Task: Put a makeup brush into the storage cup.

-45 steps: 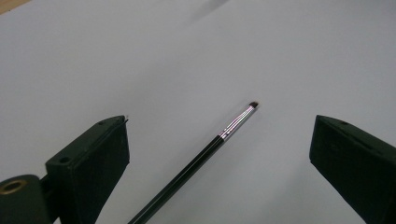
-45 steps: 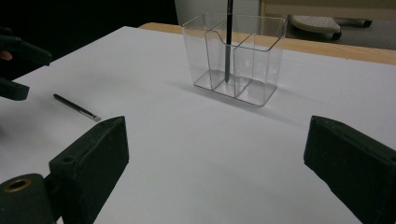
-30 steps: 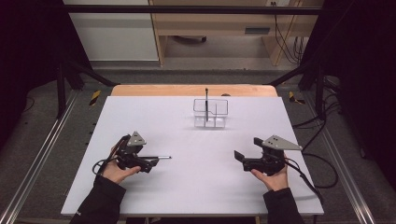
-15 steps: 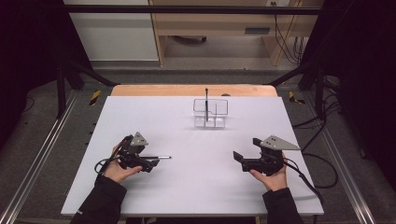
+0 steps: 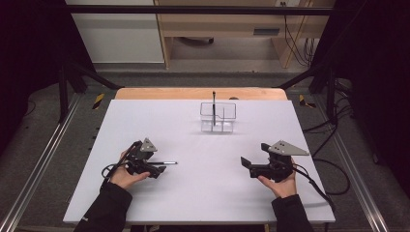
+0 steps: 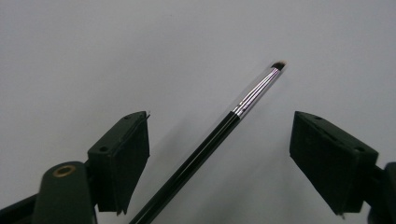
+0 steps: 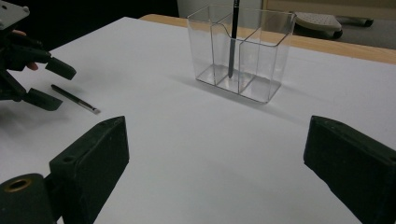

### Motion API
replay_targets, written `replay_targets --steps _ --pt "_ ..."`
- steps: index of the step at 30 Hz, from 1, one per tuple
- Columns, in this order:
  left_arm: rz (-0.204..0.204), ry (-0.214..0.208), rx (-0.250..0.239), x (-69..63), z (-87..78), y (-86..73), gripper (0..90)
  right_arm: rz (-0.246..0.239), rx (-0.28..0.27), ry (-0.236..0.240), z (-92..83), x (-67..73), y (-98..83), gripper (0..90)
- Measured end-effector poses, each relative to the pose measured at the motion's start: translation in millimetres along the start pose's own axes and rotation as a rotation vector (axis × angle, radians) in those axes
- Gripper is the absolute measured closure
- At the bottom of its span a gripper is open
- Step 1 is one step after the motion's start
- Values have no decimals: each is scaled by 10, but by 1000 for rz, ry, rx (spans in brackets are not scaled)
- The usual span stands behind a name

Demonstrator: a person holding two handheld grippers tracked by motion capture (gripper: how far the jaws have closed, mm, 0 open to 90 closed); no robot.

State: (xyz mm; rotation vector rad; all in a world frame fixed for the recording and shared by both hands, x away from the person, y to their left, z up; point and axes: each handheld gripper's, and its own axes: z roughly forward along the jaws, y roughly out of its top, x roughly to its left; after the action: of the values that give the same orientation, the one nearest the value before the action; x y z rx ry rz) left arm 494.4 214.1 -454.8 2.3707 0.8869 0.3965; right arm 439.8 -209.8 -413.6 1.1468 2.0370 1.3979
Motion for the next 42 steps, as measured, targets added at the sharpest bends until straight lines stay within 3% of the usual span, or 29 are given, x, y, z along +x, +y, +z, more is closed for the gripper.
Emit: replay_targets --steps 16,26,42 --pt "26 -34 45 -15 78 -12 398 2 3 3 14 0 -4 73" --pt "12 -47 49 -3 83 -16 518 4 2 6 12 2 -3 72" --pt "13 -57 63 -35 72 -4 636 5 5 6 19 5 -7 72"
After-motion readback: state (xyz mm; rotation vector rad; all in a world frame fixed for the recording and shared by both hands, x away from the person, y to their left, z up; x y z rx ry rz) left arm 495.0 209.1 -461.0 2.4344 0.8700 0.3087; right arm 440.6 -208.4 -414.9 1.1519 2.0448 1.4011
